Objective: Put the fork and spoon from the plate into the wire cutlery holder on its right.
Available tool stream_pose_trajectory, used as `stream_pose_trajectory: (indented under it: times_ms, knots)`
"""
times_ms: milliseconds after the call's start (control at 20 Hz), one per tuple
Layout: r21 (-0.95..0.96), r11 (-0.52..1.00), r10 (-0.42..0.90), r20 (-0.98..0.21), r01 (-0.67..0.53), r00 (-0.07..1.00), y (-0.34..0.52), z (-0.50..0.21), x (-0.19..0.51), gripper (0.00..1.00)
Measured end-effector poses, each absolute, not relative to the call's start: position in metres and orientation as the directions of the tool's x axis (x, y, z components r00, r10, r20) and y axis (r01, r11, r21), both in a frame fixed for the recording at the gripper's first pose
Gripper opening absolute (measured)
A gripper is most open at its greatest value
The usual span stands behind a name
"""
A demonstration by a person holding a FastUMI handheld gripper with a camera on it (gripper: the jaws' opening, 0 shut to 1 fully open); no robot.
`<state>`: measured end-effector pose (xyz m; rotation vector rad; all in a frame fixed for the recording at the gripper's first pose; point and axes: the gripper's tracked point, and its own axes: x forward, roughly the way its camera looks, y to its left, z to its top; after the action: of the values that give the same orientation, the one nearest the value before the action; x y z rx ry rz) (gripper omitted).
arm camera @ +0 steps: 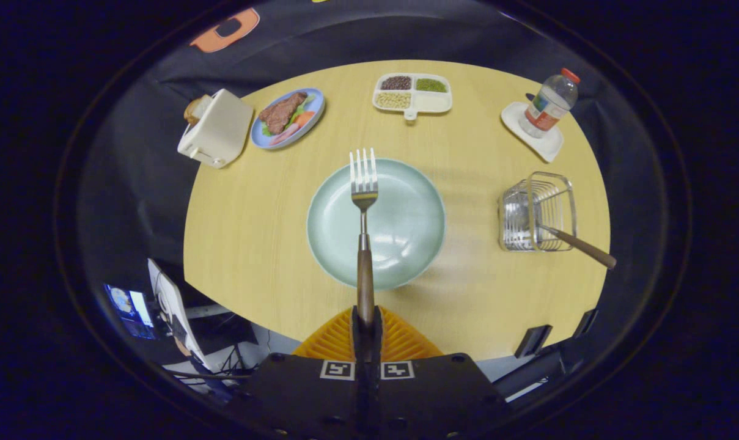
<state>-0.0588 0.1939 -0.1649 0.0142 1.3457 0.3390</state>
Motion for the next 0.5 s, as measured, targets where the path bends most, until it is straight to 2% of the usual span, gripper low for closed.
stream_pose_trajectory:
  times_ms: [500]
  knots:
    - [0.164,0.981,0.181,-0.967,-0.103,0.179,0.056,-0.120,-0.038,0.01]
